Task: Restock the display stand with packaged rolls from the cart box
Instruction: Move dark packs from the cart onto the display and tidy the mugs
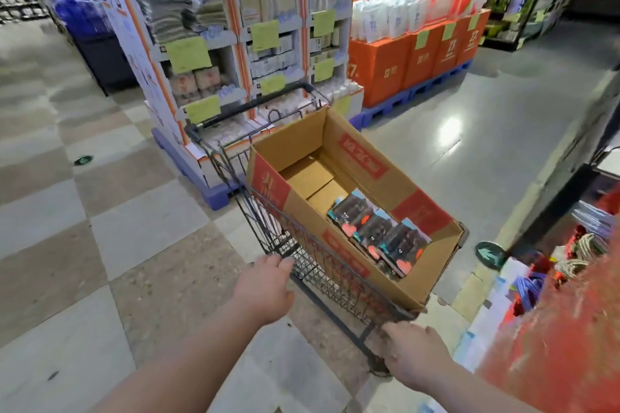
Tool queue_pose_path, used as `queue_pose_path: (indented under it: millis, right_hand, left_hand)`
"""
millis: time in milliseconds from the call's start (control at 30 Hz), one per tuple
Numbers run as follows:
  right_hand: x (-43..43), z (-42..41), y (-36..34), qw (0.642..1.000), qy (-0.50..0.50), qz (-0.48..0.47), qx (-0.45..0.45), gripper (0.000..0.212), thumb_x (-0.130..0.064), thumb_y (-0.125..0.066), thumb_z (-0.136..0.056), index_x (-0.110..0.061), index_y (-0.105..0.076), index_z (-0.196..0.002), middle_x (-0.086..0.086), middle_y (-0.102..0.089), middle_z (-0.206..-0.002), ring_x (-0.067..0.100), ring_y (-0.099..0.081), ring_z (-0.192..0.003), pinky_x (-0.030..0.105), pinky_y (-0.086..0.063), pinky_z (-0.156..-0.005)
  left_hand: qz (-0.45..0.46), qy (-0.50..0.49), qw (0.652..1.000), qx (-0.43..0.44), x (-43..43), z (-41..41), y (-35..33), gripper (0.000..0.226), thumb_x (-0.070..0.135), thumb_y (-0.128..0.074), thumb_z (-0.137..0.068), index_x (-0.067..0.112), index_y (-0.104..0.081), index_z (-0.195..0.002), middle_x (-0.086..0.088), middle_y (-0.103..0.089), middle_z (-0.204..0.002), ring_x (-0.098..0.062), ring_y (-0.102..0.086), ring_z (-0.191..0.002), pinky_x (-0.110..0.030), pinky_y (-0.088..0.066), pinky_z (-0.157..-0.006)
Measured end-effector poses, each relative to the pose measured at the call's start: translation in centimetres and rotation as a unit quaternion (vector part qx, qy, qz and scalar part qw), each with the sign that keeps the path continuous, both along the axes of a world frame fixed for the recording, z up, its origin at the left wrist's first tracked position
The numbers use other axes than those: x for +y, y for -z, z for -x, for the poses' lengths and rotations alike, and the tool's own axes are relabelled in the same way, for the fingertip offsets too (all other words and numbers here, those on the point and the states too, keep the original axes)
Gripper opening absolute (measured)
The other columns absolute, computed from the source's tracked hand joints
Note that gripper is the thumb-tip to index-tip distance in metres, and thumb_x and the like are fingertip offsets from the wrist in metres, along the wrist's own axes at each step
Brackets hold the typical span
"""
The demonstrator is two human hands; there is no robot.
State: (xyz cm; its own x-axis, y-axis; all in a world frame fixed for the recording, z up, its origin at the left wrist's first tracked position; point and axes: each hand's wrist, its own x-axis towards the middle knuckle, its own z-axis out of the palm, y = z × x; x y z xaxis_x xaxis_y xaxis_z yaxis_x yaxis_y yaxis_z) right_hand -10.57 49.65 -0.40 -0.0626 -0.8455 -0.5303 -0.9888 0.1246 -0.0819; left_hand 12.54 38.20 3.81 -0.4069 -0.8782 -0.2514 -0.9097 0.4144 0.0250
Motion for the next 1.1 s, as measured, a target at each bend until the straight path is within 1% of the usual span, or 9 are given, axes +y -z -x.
queue_pose_path:
  millis: [100, 200, 300, 400, 600, 700, 833, 933, 1100]
  right_hand:
    - [-3.1, 2.3, 0.3, 1.000, 0.013, 0.011, -0.003, 0.029, -0.042, -0.046, -0.089, -0.027, -0.047, -0.114, 0.001, -0.055, -0.127, 0.025, -0.050, -0.122, 0.041, -0.036, -0.099]
    - [-6.1, 4.2, -0.3, 0.999, 0.032, 0.017, 0.004, 0.040, -0.035, -0.048, -0.087, -0.028, -0.046, -0.125, 0.001, -0.055, -0.128, 0.024, -0.050, -0.121, 0.040, -0.037, -0.098]
    - [-9.7, 5.9, -1.1, 0.998, 0.041, 0.040, 0.012, 0.042, -0.034, -0.047, -0.090, -0.026, -0.042, -0.131, 0.002, -0.053, -0.132, 0.027, -0.050, -0.123, 0.041, -0.037, -0.099]
    - [-13.5, 7.5, -1.7, 0.996, 0.068, 0.057, 0.028, 0.042, -0.034, -0.048, -0.092, -0.025, -0.041, -0.133, 0.001, -0.051, -0.135, 0.026, -0.048, -0.125, 0.041, -0.037, -0.101]
    - [-20.1, 10.0, -1.6, 0.987, 0.148, 0.058, 0.032, 0.045, -0.033, -0.053, -0.090, -0.026, -0.043, -0.133, -0.001, -0.055, -0.131, 0.023, -0.052, -0.122, 0.040, -0.037, -0.104]
    - [-22.7, 10.9, -0.7, 0.980, 0.192, 0.037, 0.033, 0.042, -0.033, -0.049, -0.088, -0.028, -0.045, -0.129, -0.002, -0.055, -0.131, 0.022, -0.053, -0.121, 0.038, -0.039, -0.102]
    - [-25.2, 11.9, 1.1, 0.969, 0.247, 0.007, 0.019, 0.043, -0.036, -0.050, -0.089, -0.026, -0.043, -0.131, 0.000, -0.054, -0.131, 0.023, -0.053, -0.120, 0.036, -0.040, -0.099]
    - [-26.0, 12.6, 3.3, 0.957, 0.291, -0.023, 0.004, 0.047, -0.038, -0.045, -0.092, -0.024, -0.039, -0.136, 0.004, -0.050, -0.135, 0.026, -0.050, -0.124, 0.037, -0.040, -0.100]
    - [-26.3, 14.0, 7.7, 0.929, 0.360, -0.083, -0.032, 0.049, -0.038, -0.047, -0.091, -0.023, -0.039, -0.138, 0.006, -0.048, -0.134, 0.027, -0.050, -0.123, 0.036, -0.043, -0.097]
  left_hand:
    - [0.011, 0.022, 1.000, -0.006, -3.9, 2.6, -0.6, 0.056, 0.037, -0.045, -0.092, 0.018, -0.032, -0.143, -0.005, -0.042, -0.139, -0.025, -0.038, -0.130, -0.038, -0.041, -0.100]
    - [0.015, 0.047, 0.999, -0.021, -6.6, 4.6, -0.7, 0.058, 0.038, -0.046, -0.093, 0.019, -0.030, -0.145, -0.004, -0.041, -0.141, -0.024, -0.038, -0.131, -0.038, -0.038, -0.102]
    - [0.017, 0.074, 0.997, -0.022, -9.6, 6.4, -0.3, 0.056, 0.039, -0.045, -0.092, 0.019, -0.032, -0.143, -0.004, -0.042, -0.142, -0.025, -0.036, -0.133, -0.039, -0.033, -0.109]
    - [0.007, 0.110, 0.993, -0.038, -12.9, 8.5, 0.3, 0.055, 0.040, -0.045, -0.092, 0.019, -0.035, -0.141, -0.006, -0.042, -0.143, -0.028, -0.033, -0.135, -0.044, -0.026, -0.113]
    - [-0.033, 0.184, 0.981, -0.053, -20.8, 12.1, 2.6, 0.054, 0.035, -0.044, -0.091, 0.018, -0.034, -0.142, -0.007, -0.040, -0.144, -0.029, -0.033, -0.135, -0.046, -0.028, -0.110]
    - [-0.049, 0.224, 0.971, -0.071, -25.2, 13.6, 3.5, 0.055, 0.041, -0.046, -0.093, 0.018, -0.034, -0.141, -0.007, -0.039, -0.145, -0.029, -0.032, -0.136, -0.046, -0.025, -0.112]
    - [-0.070, 0.253, 0.961, -0.083, -30.4, 15.7, 5.4, 0.057, 0.040, -0.051, -0.089, 0.019, -0.036, -0.141, -0.005, -0.042, -0.144, -0.026, -0.037, -0.134, -0.044, -0.028, -0.113]
    - [-0.096, 0.266, 0.954, -0.100, -32.5, 17.2, 7.1, 0.057, 0.040, -0.053, -0.089, 0.022, -0.036, -0.140, -0.005, -0.044, -0.141, -0.024, -0.039, -0.133, -0.044, -0.029, -0.113]
    - [-0.132, 0.278, 0.945, -0.108, -35.1, 19.4, 10.7, 0.059, 0.039, -0.054, -0.087, 0.023, -0.035, -0.141, -0.003, -0.044, -0.140, -0.023, -0.040, -0.130, -0.042, -0.034, -0.110]
